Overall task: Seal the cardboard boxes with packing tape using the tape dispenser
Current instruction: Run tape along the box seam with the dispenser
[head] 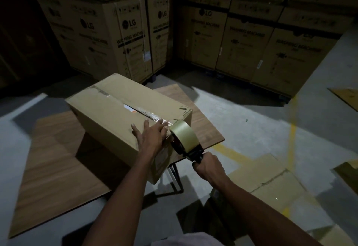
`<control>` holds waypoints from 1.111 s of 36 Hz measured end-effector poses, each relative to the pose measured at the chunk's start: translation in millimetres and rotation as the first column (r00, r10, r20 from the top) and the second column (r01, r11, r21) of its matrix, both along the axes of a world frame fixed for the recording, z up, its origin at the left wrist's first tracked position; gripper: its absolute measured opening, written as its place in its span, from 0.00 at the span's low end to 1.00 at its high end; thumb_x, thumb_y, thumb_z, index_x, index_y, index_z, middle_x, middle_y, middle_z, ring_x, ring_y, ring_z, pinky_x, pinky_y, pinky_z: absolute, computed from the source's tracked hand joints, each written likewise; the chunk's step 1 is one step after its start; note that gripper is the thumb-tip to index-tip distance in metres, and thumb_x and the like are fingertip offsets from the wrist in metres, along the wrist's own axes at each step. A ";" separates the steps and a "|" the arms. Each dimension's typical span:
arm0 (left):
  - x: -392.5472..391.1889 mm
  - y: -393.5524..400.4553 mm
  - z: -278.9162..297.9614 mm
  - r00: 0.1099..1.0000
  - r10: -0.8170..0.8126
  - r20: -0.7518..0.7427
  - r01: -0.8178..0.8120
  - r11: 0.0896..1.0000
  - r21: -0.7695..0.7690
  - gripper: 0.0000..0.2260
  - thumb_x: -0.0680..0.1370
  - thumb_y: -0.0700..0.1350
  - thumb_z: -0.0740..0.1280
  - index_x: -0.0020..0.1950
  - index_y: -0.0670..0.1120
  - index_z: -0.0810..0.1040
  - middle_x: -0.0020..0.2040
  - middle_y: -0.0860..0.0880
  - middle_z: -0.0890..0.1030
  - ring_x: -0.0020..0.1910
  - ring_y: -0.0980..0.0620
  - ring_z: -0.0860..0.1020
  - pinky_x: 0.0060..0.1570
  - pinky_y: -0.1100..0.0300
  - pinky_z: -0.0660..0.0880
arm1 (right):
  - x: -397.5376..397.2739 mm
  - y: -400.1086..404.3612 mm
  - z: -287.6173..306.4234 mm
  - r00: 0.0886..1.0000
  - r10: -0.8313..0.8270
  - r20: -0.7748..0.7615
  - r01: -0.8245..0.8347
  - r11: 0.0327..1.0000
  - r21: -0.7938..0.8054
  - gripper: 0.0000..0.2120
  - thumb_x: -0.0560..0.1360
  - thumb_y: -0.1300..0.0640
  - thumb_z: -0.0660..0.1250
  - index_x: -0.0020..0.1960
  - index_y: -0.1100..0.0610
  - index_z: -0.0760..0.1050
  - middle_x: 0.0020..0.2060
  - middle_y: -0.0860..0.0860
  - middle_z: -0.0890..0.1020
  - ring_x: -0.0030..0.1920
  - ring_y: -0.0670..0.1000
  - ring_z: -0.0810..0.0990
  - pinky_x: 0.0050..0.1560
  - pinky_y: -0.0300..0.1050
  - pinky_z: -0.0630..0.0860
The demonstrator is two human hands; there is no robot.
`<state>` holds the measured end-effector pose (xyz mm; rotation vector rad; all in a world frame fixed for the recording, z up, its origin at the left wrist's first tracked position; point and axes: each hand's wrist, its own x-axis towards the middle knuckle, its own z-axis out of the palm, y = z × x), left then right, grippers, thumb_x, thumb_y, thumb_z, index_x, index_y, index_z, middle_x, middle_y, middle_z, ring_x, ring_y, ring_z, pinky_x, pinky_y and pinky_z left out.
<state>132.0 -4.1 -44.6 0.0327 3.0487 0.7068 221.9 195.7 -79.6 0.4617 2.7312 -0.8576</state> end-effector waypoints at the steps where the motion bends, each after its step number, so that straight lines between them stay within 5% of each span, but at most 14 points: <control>1: 0.1 0.4 0.5 1.000 0.001 -0.002 -0.001 1.000 -0.004 0.19 0.86 0.57 0.52 0.75 0.61 0.71 0.78 0.59 0.66 0.82 0.48 0.50 0.73 0.30 0.33 | -0.7 1.7 0.9 1.000 0.005 -0.002 -0.005 1.000 0.007 0.12 0.76 0.52 0.68 0.41 0.56 0.68 0.34 0.52 0.74 0.30 0.52 0.71 0.29 0.42 0.62; 12: -1.3 -4.9 -0.1 0.999 -0.037 0.003 0.037 0.999 -0.017 0.19 0.87 0.51 0.53 0.78 0.59 0.67 0.80 0.57 0.64 0.82 0.47 0.48 0.73 0.31 0.34 | -16.3 -5.1 15.3 0.996 0.068 -0.063 -0.054 0.976 0.211 0.08 0.76 0.53 0.68 0.47 0.58 0.76 0.35 0.51 0.75 0.34 0.58 0.76 0.34 0.45 0.71; 15: -7.8 -5.5 -3.4 1.000 -0.013 0.004 0.013 1.000 -0.012 0.19 0.86 0.54 0.54 0.77 0.60 0.68 0.78 0.56 0.68 0.82 0.47 0.49 0.73 0.31 0.33 | -12.7 -5.9 15.2 0.998 0.056 -0.020 -0.052 0.984 0.172 0.08 0.76 0.54 0.68 0.51 0.58 0.76 0.40 0.54 0.79 0.38 0.59 0.79 0.36 0.45 0.72; 19: -9.1 -6.4 -10.1 1.000 0.005 -0.029 -0.006 1.000 -0.015 0.19 0.85 0.59 0.52 0.73 0.61 0.74 0.76 0.59 0.70 0.81 0.46 0.53 0.72 0.30 0.32 | 21.0 28.6 -8.0 0.994 -0.022 0.106 0.003 0.984 0.176 0.05 0.76 0.57 0.68 0.46 0.57 0.72 0.35 0.50 0.76 0.35 0.52 0.78 0.36 0.41 0.72; 24: -12.3 0.8 -7.3 0.998 0.049 -0.040 -0.049 0.999 -0.007 0.18 0.85 0.58 0.54 0.72 0.61 0.75 0.74 0.59 0.72 0.81 0.46 0.55 0.73 0.30 0.32 | 66.2 39.2 -41.6 0.941 -0.330 0.070 0.334 0.941 -0.059 0.10 0.78 0.59 0.69 0.39 0.59 0.72 0.30 0.54 0.74 0.30 0.54 0.71 0.32 0.45 0.65; 29: -5.9 8.8 -4.8 0.994 0.102 -0.030 -0.101 0.995 0.008 0.17 0.85 0.57 0.56 0.71 0.60 0.76 0.74 0.59 0.73 0.81 0.46 0.56 0.73 0.30 0.33 | 37.0 33.6 -33.6 0.895 -0.444 0.041 0.444 0.878 -0.181 0.14 0.76 0.58 0.70 0.36 0.59 0.69 0.30 0.55 0.72 0.32 0.56 0.71 0.31 0.46 0.64; 34: 2.6 22.1 -10.1 0.970 0.245 -0.002 -0.245 0.969 -0.003 0.18 0.85 0.57 0.56 0.72 0.58 0.75 0.71 0.53 0.77 0.81 0.46 0.55 0.72 0.29 0.34 | 24.0 20.4 -36.2 0.838 -0.546 0.013 0.530 0.807 -0.260 0.12 0.73 0.58 0.69 0.33 0.58 0.70 0.26 0.53 0.73 0.25 0.53 0.70 0.13 0.36 0.58; 40: 5.5 16.4 -10.7 0.995 0.100 0.023 -0.095 0.982 -0.163 0.25 0.84 0.62 0.49 0.79 0.57 0.65 0.81 0.51 0.62 0.81 0.34 0.51 0.71 0.26 0.35 | 10.1 2.3 -42.6 0.791 -0.605 0.090 0.584 0.703 -0.406 0.11 0.72 0.54 0.69 0.36 0.58 0.72 0.28 0.55 0.76 0.24 0.54 0.72 0.25 0.42 0.67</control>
